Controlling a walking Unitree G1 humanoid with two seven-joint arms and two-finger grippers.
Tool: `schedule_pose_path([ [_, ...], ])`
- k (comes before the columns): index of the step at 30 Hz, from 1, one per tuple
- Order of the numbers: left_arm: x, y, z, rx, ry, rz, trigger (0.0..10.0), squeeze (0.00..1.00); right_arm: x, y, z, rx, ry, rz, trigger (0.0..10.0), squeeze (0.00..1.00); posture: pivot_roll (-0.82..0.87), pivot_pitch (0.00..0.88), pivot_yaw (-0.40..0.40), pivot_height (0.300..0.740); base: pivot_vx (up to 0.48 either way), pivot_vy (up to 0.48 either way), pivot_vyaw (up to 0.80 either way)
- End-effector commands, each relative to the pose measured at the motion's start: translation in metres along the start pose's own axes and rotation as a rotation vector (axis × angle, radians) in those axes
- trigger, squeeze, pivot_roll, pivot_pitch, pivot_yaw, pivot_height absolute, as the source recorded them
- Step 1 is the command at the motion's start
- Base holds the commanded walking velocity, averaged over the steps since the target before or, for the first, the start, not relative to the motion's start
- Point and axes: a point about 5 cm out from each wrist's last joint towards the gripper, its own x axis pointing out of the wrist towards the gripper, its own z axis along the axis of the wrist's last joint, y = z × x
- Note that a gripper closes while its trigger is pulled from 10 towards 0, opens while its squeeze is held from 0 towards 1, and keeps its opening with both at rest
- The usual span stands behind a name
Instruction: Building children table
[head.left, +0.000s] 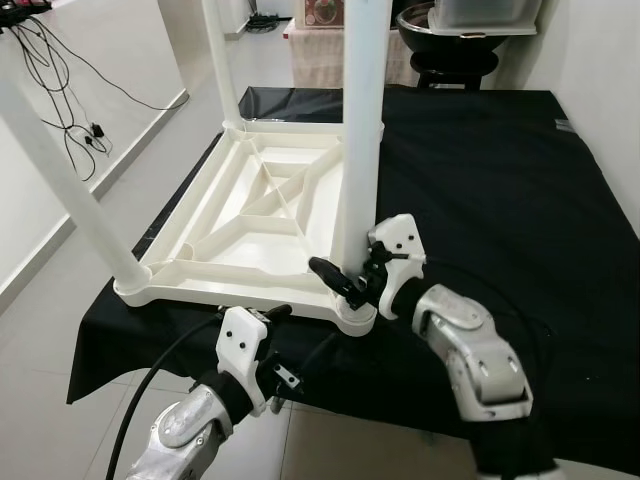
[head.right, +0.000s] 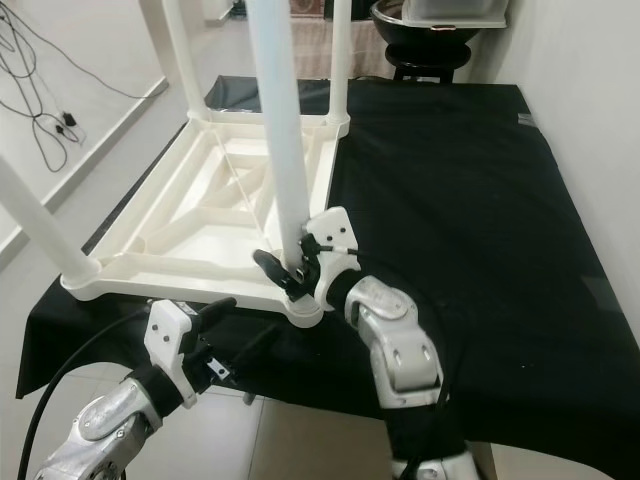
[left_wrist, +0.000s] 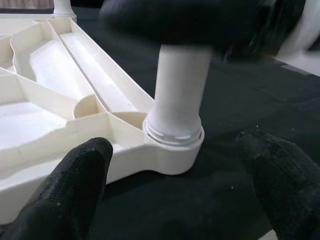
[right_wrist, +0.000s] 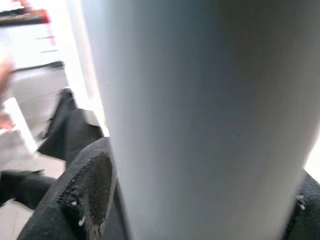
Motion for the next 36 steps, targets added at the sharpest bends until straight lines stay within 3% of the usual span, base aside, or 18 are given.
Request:
schedule_pose_path([
  [1, -0.001, 0.0, -0.004, -0.012, 0.015, 0.006, 10.0, 0.0, 0.006, 0.001, -0.003, 0.017, -0.022, 0.1, 10.0, 0.0, 0.03, 0.151, 0.03, 0.74, 0.0, 0.0, 0.0],
  [8, -0.002, -0.001, -0.004, -0.013, 0.015, 0.007, 10.0, 0.0, 0.006, -0.013, 0.0, 0.052, -0.03, 0.187, 10.0, 0.0, 0.04, 0.154, 0.027, 0.74, 0.0, 0.0, 0.0],
  [9, -0.003, -0.001, -0.004, -0.013, 0.016, 0.007, 10.0, 0.0, 0.006, -0.015, 0.001, 0.068, -0.035, 0.223, 5.9, 0.0, 0.04, 0.156, 0.031, 0.74, 0.0, 0.0, 0.0],
  [11, -0.003, -0.002, -0.004, -0.013, 0.017, 0.007, 10.0, 0.0, 0.006, -0.017, 0.002, 0.079, -0.039, 0.252, 5.9, 0.0, 0.04, 0.156, 0.031, 0.74, 0.0, 0.0, 0.0],
  [12, -0.003, -0.002, -0.004, -0.014, 0.017, 0.005, 10.0, 0.0, 0.006, -0.019, 0.003, 0.092, -0.043, 0.272, 0.0, 0.0, 0.04, 0.157, 0.03, 0.74, 0.0, 0.0, 0.0],
  [21, -0.003, -0.002, -0.003, -0.017, 0.019, 0.003, 10.0, 0.0, 0.0, -0.029, -0.002, 0.094, -0.045, 0.293, 0.0, 0.0, 0.04, 0.164, 0.033, 0.74, 0.0, 0.0, 0.0],
  [28, -0.003, -0.002, -0.003, -0.024, 0.019, -0.002, 10.0, 0.0, -0.016, -0.039, -0.008, 0.037, 0.008, 0.123, 0.0, 0.0, 0.02, 0.169, 0.038, 0.74, 0.0, 0.0, 0.0],
  [30, -0.004, 0.0, -0.003, -0.021, 0.021, -0.001, 10.0, 0.0, -0.021, -0.036, -0.021, 0.088, 0.063, -0.17, 0.0, 0.0, 0.02, 0.169, 0.039, 0.74, 0.0, 0.0, 0.0],
  [31, -0.004, 0.0, -0.003, -0.021, 0.021, -0.001, 10.0, 0.0, -0.021, -0.036, -0.021, 0.088, 0.063, -0.17, 0.0, 0.0, 0.02, 0.169, 0.039, 0.74, 0.0, 0.0, 0.0],
  [32, -0.005, 0.002, -0.002, -0.021, 0.021, 0.0, 10.0, 0.0, -0.021, -0.029, -0.032, 0.126, 0.092, -0.394, 0.0, 0.0, 0.01, 0.175, 0.045, 0.74, 0.0, 0.0, 0.0],
  [33, -0.005, 0.002, -0.002, -0.021, 0.021, 0.0, 10.0, 0.0, -0.021, -0.029, -0.032, 0.126, 0.092, -0.394, 0.0, 0.0, 0.01, 0.175, 0.045, 0.74, 0.0, 0.0, 0.0],
  [34, -0.005, 0.003, -0.002, -0.02, 0.021, 0.002, 10.0, 0.0, -0.026, -0.016, -0.046, 0.169, 0.153, -0.63, 0.0, 0.0, 0.01, 0.175, 0.045, 0.74, 0.0, 0.0, 0.0],
  [36, -0.005, 0.004, -0.002, -0.024, 0.021, -0.001, 10.0, 0.0, -0.019, 0.021, -0.06, 0.12, 0.246, -0.634, 0.0, 0.0, 0.01, 0.17, 0.042, 0.74, 0.0, 0.0, 0.0],
])
